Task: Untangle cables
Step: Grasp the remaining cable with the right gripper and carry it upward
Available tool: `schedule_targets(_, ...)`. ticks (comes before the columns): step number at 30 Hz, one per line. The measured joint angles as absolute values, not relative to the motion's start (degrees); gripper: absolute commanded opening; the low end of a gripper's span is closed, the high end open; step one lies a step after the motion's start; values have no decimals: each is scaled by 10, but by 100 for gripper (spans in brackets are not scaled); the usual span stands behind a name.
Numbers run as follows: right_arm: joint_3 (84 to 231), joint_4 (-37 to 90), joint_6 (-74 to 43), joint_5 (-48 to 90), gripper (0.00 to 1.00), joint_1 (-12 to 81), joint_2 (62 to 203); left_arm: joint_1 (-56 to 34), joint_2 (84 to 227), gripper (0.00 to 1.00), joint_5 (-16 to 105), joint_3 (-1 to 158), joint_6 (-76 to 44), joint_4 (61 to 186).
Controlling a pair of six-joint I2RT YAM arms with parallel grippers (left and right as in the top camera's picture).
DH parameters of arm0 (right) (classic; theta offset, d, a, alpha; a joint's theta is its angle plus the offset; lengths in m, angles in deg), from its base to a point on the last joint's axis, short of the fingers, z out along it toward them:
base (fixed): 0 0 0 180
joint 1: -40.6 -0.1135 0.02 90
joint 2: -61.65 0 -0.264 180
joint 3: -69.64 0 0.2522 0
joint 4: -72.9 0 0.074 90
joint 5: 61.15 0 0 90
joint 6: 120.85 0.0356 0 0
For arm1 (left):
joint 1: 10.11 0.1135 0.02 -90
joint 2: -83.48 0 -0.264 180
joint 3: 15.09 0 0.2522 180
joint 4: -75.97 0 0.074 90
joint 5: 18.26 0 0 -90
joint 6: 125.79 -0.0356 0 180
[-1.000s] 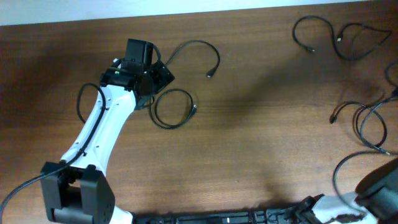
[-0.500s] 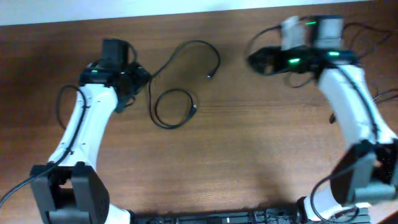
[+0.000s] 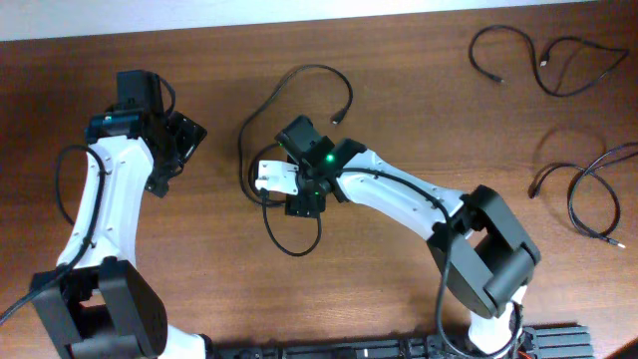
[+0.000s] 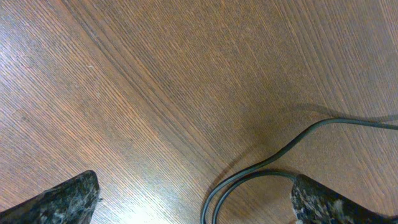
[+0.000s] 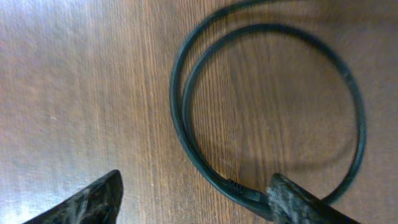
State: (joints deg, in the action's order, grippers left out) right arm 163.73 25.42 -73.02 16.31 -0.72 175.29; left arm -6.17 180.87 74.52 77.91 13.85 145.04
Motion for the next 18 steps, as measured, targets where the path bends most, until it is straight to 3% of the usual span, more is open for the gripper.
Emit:
schedule_targets(3, 1637, 255, -747, 173, 58, -7, 1787, -62, 1808, 99, 745, 779, 139, 1450)
schedule_targets(8, 1638, 268, -787, 170, 52, -7, 1816, -62, 1809, 99, 745, 779, 139, 1450)
schedule_targets(9, 1639, 269, -791, 172, 42, -8, 1816, -62, 1808, 99, 745, 779, 139, 1450)
schedule_targets(10, 1639, 269, -794, 172, 4, -8, 1816, -62, 1809, 99, 745, 779, 139, 1450)
schedule_targets(18, 1657, 247, -722, 239, 4, 31, 1818, -62, 1808, 99, 745, 779, 139, 1450)
